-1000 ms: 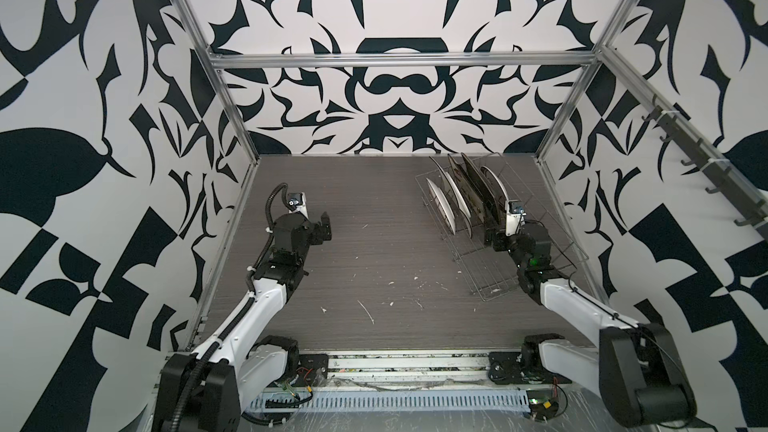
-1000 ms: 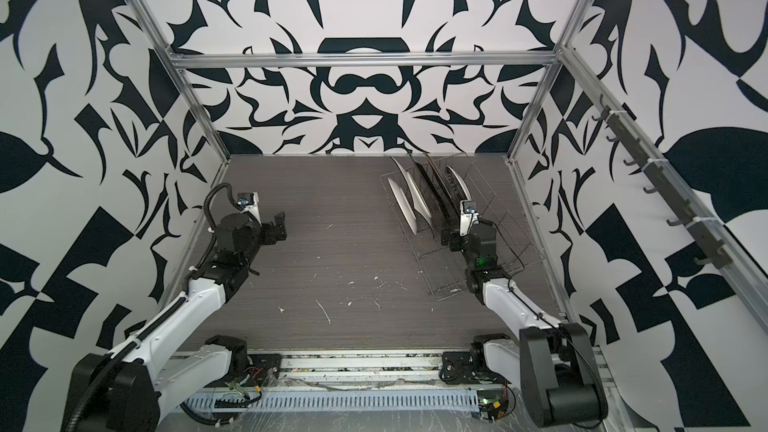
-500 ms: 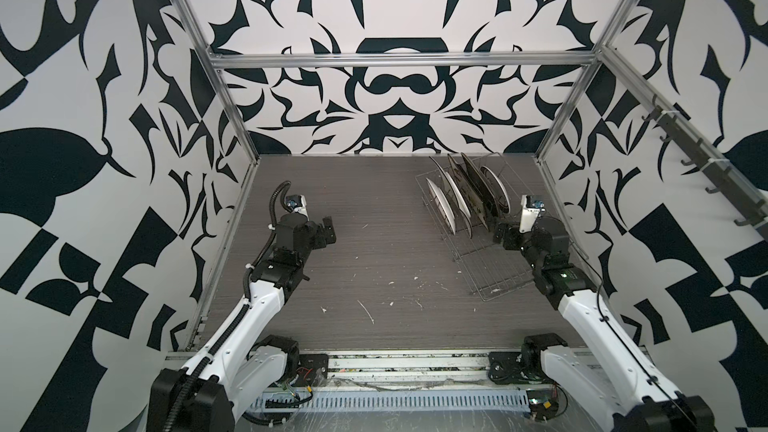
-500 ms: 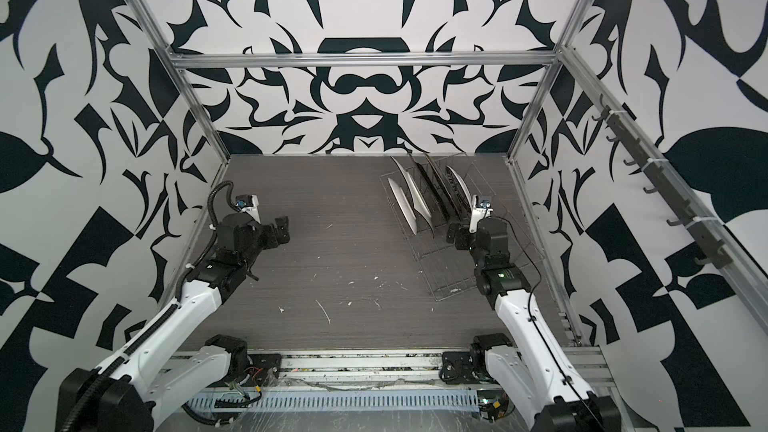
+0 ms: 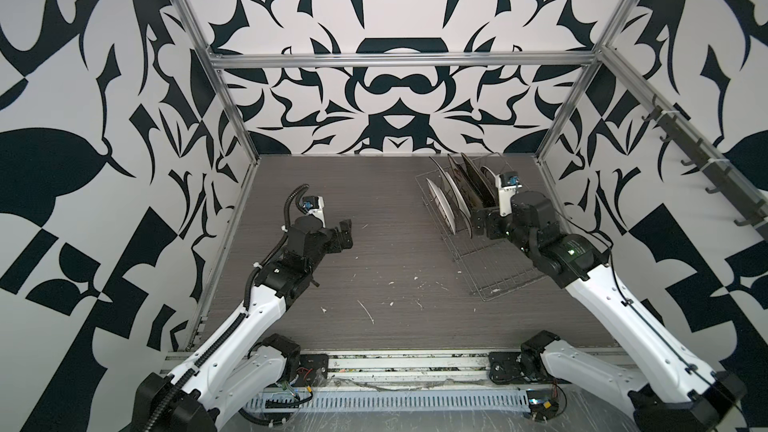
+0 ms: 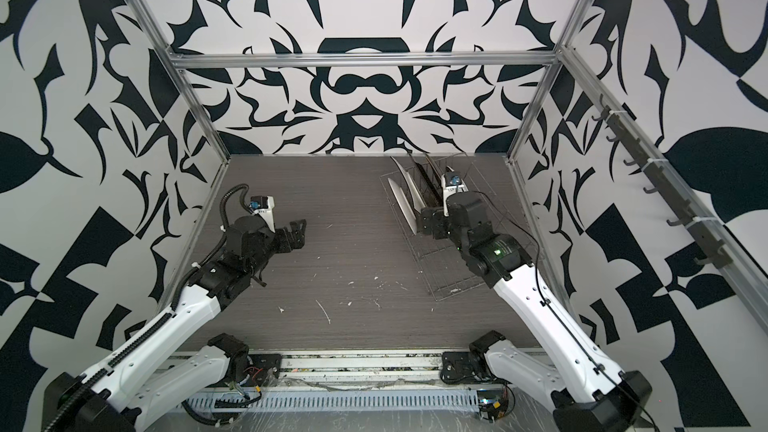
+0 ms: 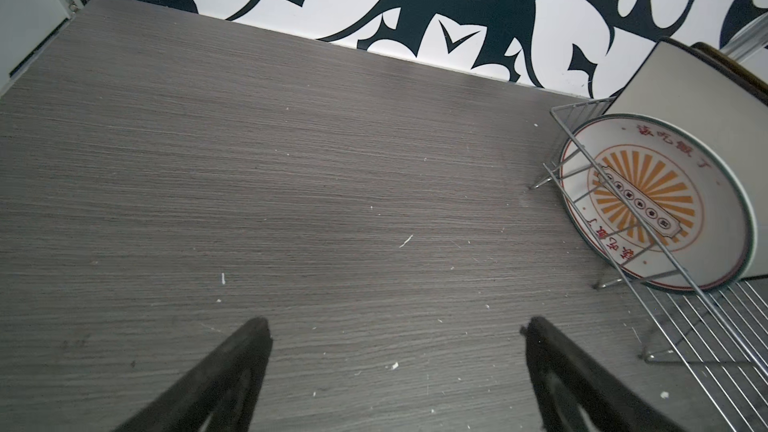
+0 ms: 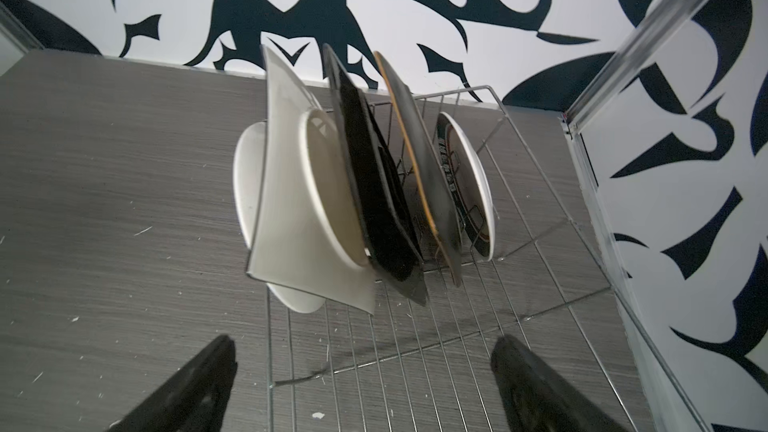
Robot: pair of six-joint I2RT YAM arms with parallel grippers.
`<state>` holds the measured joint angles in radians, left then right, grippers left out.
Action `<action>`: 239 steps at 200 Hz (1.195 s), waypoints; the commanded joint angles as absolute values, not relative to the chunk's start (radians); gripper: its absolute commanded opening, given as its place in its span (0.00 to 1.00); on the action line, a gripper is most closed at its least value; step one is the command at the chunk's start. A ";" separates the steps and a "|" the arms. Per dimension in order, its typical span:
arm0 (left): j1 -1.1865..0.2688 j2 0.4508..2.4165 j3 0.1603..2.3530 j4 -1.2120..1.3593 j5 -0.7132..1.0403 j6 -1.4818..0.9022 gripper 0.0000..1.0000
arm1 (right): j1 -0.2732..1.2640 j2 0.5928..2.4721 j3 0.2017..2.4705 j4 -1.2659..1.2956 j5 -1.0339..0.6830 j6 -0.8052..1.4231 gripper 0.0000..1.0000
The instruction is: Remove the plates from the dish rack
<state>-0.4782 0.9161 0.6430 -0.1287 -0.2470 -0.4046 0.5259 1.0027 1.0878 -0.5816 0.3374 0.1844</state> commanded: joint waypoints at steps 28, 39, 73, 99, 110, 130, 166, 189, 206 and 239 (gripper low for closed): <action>-0.521 0.885 0.670 -0.209 -0.243 -0.439 0.99 | 0.674 1.110 1.303 -0.778 0.609 0.292 1.00; -0.525 0.882 0.670 -0.215 -0.238 -0.446 0.99 | 0.684 1.138 1.327 -0.790 0.612 0.307 1.00; -0.526 0.875 0.670 -0.225 -0.234 -0.455 0.99 | 0.692 1.246 1.446 -0.867 0.593 0.340 1.00; -0.528 0.865 0.654 -0.222 -0.241 -0.476 0.99 | 0.692 1.313 1.512 -0.878 0.585 0.319 1.00; -0.528 0.862 0.650 -0.223 -0.250 -0.480 0.99 | 0.692 1.327 1.525 -0.858 0.581 0.301 1.00; -0.528 0.845 0.650 -0.235 -0.281 -0.497 0.99 | 0.692 1.370 1.566 -0.852 0.568 0.277 1.00; -0.528 0.816 0.658 -0.244 -0.310 -0.495 0.99 | 0.693 1.505 1.692 -0.931 0.644 0.309 1.00; -0.528 0.829 0.693 -0.287 -0.314 -0.484 1.00 | 0.696 1.591 1.760 -0.977 0.688 0.303 1.00; -0.528 0.848 0.718 -0.312 -0.314 -0.479 0.99 | 0.699 1.654 1.812 -1.009 0.702 0.293 1.00; -0.528 0.881 0.733 -0.305 -0.306 -0.465 0.99 | 0.701 1.763 1.890 -1.053 0.732 0.284 0.95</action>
<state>-0.5240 0.8612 0.7033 -0.2760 -0.2962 -0.4732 0.6949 1.7267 1.8164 -0.9913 0.6689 0.2874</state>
